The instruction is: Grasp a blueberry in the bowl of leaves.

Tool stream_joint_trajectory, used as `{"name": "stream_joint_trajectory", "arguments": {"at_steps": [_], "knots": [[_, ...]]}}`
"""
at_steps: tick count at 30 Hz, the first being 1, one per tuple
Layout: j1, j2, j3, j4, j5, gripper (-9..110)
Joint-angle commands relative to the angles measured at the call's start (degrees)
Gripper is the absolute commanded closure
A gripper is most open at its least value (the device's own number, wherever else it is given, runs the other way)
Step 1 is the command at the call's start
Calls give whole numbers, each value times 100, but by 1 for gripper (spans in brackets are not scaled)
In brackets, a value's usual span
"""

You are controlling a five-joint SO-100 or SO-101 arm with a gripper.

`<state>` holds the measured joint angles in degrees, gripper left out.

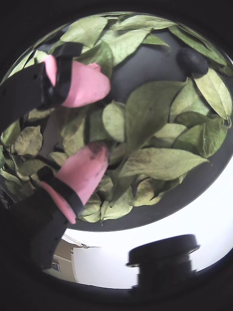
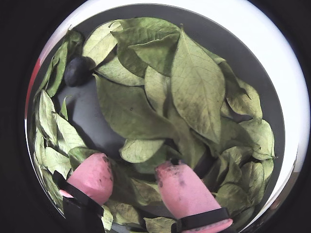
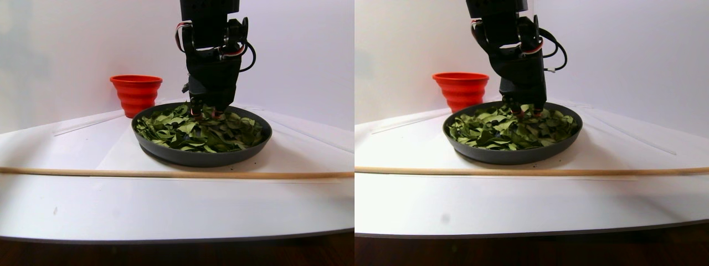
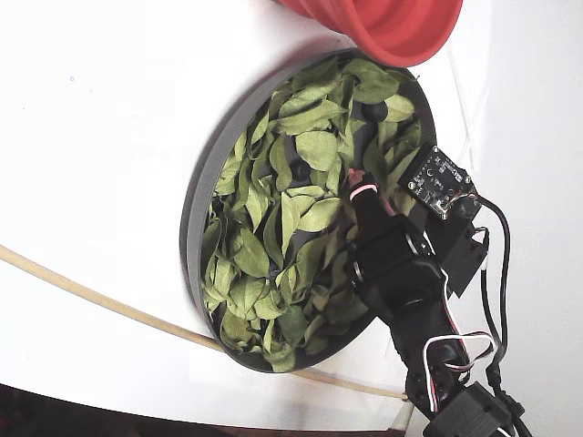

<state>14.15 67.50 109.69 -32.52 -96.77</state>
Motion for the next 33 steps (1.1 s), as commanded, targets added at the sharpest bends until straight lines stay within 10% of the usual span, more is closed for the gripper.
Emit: {"name": "stream_joint_trajectory", "arguments": {"at_steps": [1, 33], "knots": [[-26, 817, -255, 53, 70, 84], [-246, 642, -809, 229, 246, 84]]}}
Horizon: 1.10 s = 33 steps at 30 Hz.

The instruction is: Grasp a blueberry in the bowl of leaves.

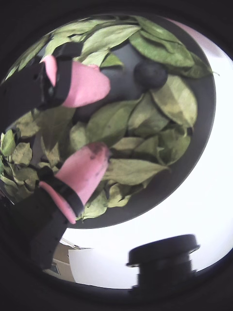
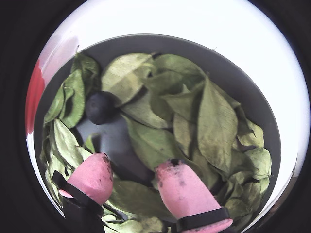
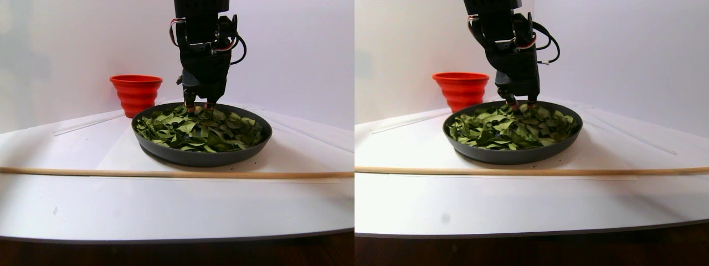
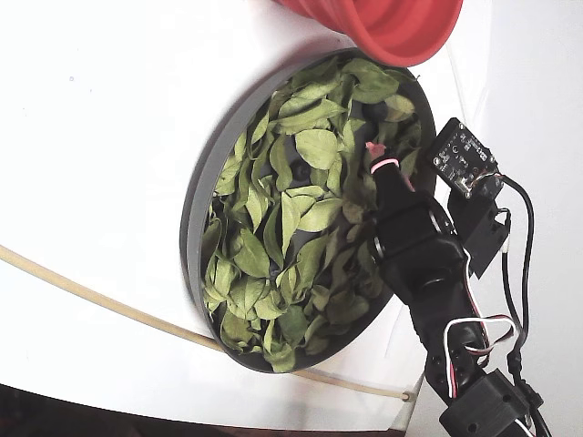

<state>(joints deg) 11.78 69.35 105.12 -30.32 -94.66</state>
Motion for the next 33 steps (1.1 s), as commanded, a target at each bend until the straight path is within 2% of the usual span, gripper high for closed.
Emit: {"name": "stream_joint_trajectory", "arguments": {"at_steps": [1, 33], "knots": [[-9, 431, -369, 9, 44, 84], [-202, -343, -1099, 114, 132, 83]]}}
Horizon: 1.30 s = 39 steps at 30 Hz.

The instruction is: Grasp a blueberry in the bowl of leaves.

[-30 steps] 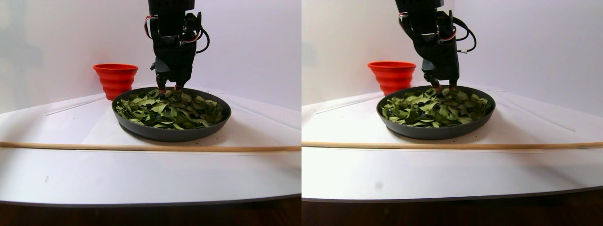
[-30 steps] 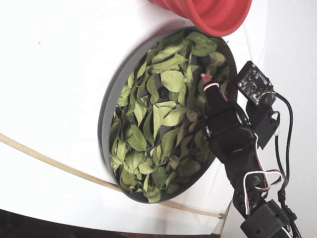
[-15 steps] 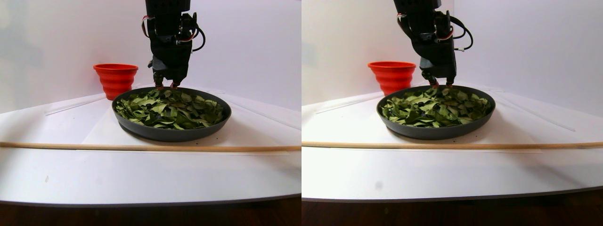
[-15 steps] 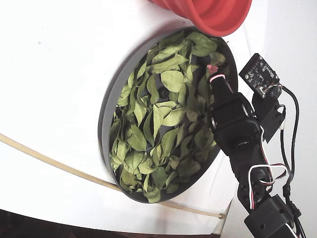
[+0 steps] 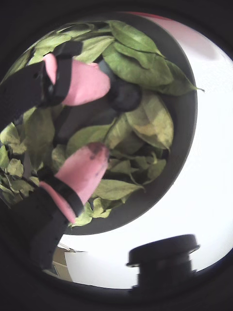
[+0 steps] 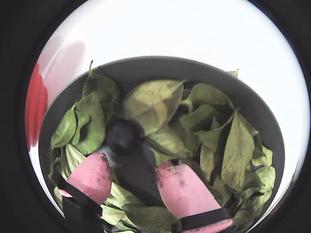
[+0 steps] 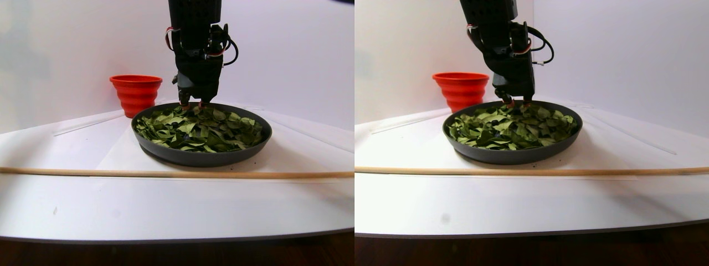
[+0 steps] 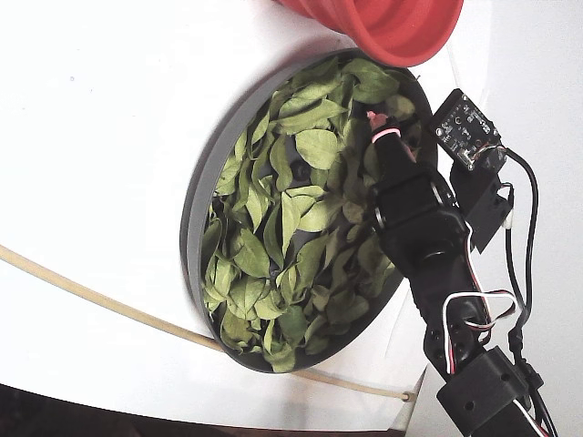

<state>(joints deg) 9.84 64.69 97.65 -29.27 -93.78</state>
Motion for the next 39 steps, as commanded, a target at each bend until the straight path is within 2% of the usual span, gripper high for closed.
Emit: {"name": "stream_joint_trajectory", "arguments": {"at_steps": [1, 39], "knots": [[-18, 88, -387, 18, 44, 83], [-88, -642, -1415, 255, 211, 81]]}}
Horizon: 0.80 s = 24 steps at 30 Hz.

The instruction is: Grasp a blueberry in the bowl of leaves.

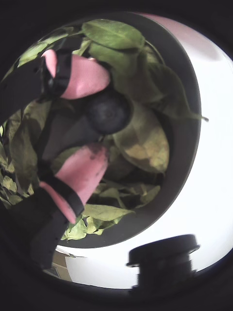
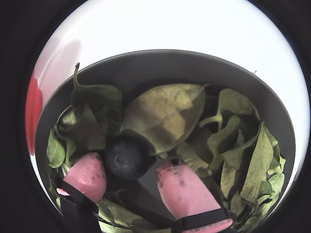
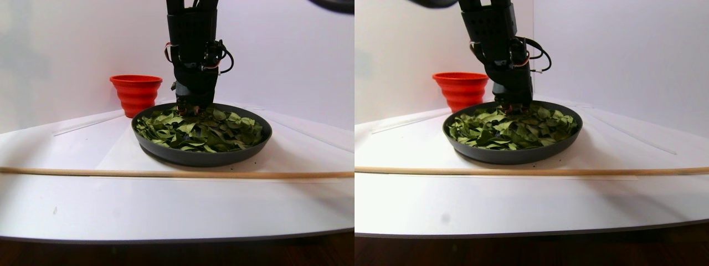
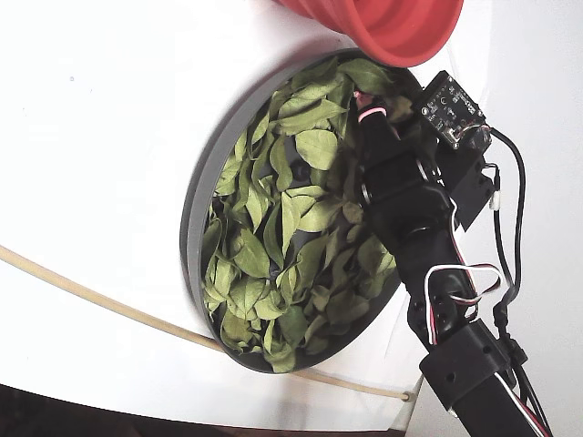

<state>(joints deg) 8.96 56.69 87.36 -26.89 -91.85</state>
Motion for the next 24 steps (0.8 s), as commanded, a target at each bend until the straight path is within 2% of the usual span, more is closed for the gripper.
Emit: {"name": "stream_joint_trajectory", "arguments": {"at_steps": [1, 24], "knots": [[9, 141, -413, 18, 9, 81], [9, -176, -668, 70, 26, 85]]}}
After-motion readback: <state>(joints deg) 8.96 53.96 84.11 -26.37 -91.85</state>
